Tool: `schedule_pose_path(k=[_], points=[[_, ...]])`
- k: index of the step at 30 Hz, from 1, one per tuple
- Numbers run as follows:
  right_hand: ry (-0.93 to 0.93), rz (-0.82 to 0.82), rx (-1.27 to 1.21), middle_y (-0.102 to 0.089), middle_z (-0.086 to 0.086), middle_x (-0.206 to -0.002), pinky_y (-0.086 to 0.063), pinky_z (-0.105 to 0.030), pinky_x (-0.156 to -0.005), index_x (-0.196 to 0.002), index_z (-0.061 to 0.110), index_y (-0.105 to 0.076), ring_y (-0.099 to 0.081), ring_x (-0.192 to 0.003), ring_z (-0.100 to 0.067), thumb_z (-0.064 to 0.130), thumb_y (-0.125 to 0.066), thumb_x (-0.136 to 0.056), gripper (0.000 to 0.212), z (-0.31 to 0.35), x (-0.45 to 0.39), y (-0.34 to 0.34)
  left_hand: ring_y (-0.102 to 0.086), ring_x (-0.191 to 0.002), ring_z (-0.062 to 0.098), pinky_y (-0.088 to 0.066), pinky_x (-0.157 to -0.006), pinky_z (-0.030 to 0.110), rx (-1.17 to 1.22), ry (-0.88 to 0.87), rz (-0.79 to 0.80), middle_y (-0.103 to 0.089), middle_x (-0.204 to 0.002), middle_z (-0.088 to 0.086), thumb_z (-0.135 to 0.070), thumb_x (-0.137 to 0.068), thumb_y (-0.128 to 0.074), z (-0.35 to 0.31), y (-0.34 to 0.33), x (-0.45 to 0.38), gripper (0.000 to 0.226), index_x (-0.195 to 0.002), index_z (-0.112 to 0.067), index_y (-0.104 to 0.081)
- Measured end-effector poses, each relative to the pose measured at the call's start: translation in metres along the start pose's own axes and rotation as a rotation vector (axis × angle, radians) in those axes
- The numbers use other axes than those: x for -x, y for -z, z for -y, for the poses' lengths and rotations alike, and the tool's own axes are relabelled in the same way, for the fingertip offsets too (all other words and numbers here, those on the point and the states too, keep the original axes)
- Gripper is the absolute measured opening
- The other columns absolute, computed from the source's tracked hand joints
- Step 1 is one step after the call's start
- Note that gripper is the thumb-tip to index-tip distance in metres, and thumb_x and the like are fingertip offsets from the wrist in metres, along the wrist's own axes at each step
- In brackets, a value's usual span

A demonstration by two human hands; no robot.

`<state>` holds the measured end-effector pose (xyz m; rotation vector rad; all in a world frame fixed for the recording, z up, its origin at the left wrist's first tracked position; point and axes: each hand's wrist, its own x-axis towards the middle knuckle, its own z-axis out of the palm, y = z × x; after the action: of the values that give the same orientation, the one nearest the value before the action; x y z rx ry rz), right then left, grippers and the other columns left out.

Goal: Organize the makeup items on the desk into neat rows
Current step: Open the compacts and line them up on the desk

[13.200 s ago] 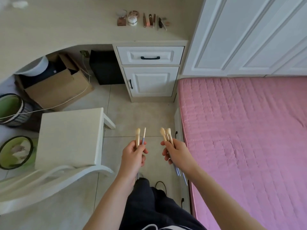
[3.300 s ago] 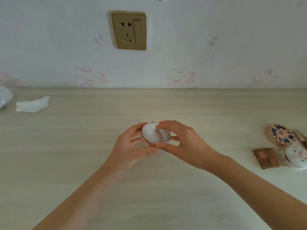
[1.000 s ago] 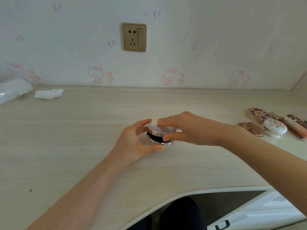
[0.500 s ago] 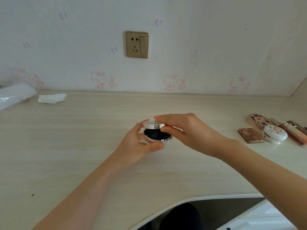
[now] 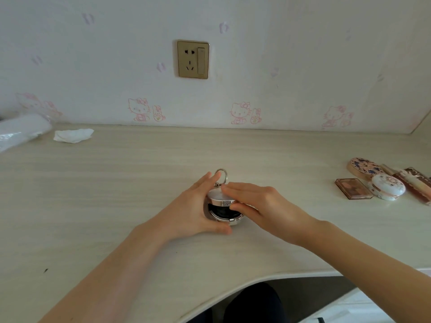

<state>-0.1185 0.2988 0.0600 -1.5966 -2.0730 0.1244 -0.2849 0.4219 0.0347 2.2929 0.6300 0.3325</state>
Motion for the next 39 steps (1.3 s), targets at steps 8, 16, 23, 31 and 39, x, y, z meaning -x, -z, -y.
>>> schedule_pose_path(k=[8,16,23,31,39], points=[[-0.040,-0.040,-0.031,-0.060,-0.002,-0.131,-0.039,-0.024,-0.104,-0.130,0.011,-0.057,-0.049,-0.127,-0.010,0.022,-0.054,-0.094,0.038,-0.001,0.006,-0.004,-0.003,-0.143,-0.005,-0.011,-0.112,0.014,-0.128,0.003,-0.051,-0.024,-0.155,-0.015,-0.063,-0.052,-0.081,-0.001,-0.002,0.003,0.126,-0.152,-0.026,-0.015],[-0.096,0.010,-0.043,-0.066,-0.006,-0.117,-0.050,-0.042,-0.088,-0.121,0.010,-0.061,-0.061,-0.107,-0.025,0.017,-0.054,-0.096,0.027,0.003,0.002,0.003,-0.044,-0.123,0.000,-0.032,-0.105,0.020,0.011,0.110,-0.276,-0.054,-0.120,-0.022,-0.055,-0.049,-0.087,-0.003,-0.003,0.014,0.107,-0.142,-0.032,-0.039],[-0.247,0.078,-0.055,-0.068,0.006,-0.113,-0.042,-0.010,-0.081,-0.128,0.021,-0.059,-0.060,-0.096,-0.005,0.027,-0.048,-0.099,0.032,0.002,-0.019,0.015,-0.043,-0.124,0.003,-0.031,-0.104,0.022,-0.007,0.119,-0.244,-0.051,-0.104,-0.034,-0.048,-0.049,-0.090,-0.006,-0.005,0.014,0.112,-0.144,-0.029,-0.035],[-0.309,0.153,-0.101,-0.070,0.001,-0.097,-0.047,-0.022,-0.079,-0.116,0.017,-0.064,-0.062,-0.090,-0.014,0.028,-0.043,-0.100,0.028,-0.005,-0.040,0.023,-0.043,-0.124,0.000,-0.031,-0.097,0.016,0.027,0.121,-0.280,-0.061,-0.116,-0.023,-0.049,-0.045,-0.091,0.000,-0.006,0.013,0.110,-0.138,-0.035,-0.035],[-0.346,0.131,-0.110,-0.069,-0.005,-0.093,-0.049,-0.043,-0.085,-0.107,0.014,-0.066,-0.063,-0.090,-0.023,0.032,-0.042,-0.100,0.031,-0.004,-0.048,0.022,-0.045,-0.098,-0.023,-0.032,-0.076,-0.002,0.059,0.139,-0.295,-0.064,-0.103,-0.024,-0.043,-0.044,-0.093,-0.002,-0.003,0.017,0.081,-0.106,-0.030,-0.042]])
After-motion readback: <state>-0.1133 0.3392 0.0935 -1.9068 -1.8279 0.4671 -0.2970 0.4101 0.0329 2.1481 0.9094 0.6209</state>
